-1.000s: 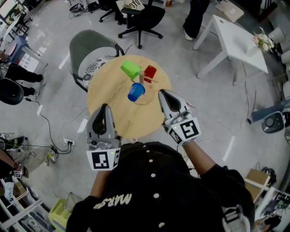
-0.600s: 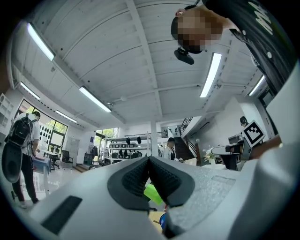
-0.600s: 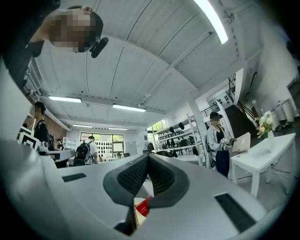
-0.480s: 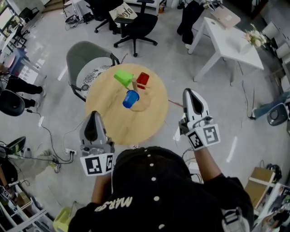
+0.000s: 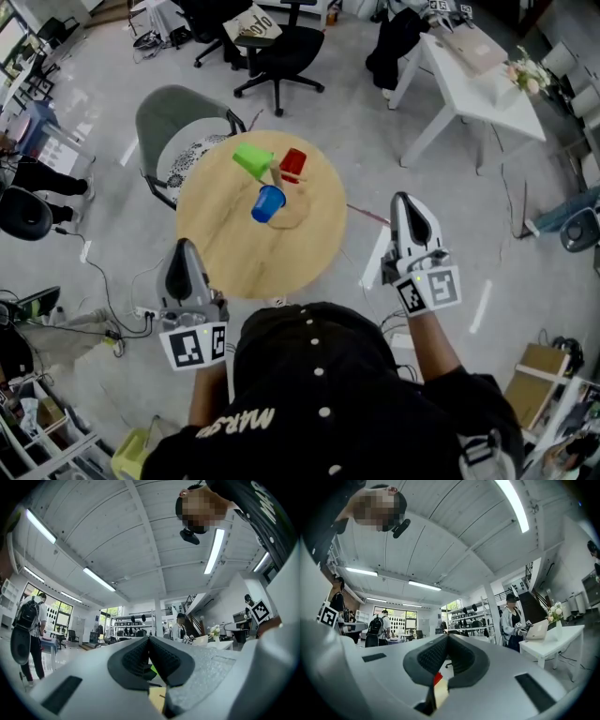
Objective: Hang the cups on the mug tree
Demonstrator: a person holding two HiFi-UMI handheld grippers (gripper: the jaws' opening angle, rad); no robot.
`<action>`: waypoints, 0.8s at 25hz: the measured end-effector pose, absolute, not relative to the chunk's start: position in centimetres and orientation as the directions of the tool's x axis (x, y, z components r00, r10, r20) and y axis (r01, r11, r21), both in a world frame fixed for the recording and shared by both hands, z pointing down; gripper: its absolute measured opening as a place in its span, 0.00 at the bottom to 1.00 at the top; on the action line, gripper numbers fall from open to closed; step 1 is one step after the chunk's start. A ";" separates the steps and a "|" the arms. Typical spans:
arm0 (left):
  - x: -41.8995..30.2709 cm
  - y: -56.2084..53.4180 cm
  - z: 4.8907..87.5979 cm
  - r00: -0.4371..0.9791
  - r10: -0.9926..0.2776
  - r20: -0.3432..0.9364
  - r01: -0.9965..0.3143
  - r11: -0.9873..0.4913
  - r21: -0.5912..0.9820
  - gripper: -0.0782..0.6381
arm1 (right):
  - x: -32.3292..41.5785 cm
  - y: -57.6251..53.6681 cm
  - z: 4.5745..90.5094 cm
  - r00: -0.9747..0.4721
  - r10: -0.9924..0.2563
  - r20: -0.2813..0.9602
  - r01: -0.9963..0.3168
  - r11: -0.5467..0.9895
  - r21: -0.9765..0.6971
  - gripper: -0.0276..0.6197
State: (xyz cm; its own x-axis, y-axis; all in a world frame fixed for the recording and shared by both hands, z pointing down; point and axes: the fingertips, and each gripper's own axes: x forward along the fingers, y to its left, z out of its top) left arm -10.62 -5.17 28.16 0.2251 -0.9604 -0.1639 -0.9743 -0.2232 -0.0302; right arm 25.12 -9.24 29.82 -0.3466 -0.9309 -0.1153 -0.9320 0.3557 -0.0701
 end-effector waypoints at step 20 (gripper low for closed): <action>-9.6 -4.9 28.4 0.232 -0.959 -0.164 -0.973 -0.228 -0.041 0.10 | 23.9 -9.8 30.3 -0.357 -0.927 -0.112 -0.931 0.363 -0.036 0.04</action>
State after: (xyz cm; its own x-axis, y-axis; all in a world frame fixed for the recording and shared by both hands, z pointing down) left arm -9.61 -4.85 28.44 0.2317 -0.9588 -0.1643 -0.9728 -0.2280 -0.0410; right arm 23.90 -9.81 30.35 -0.3572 -0.9272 -0.1125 -0.9310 0.3631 -0.0365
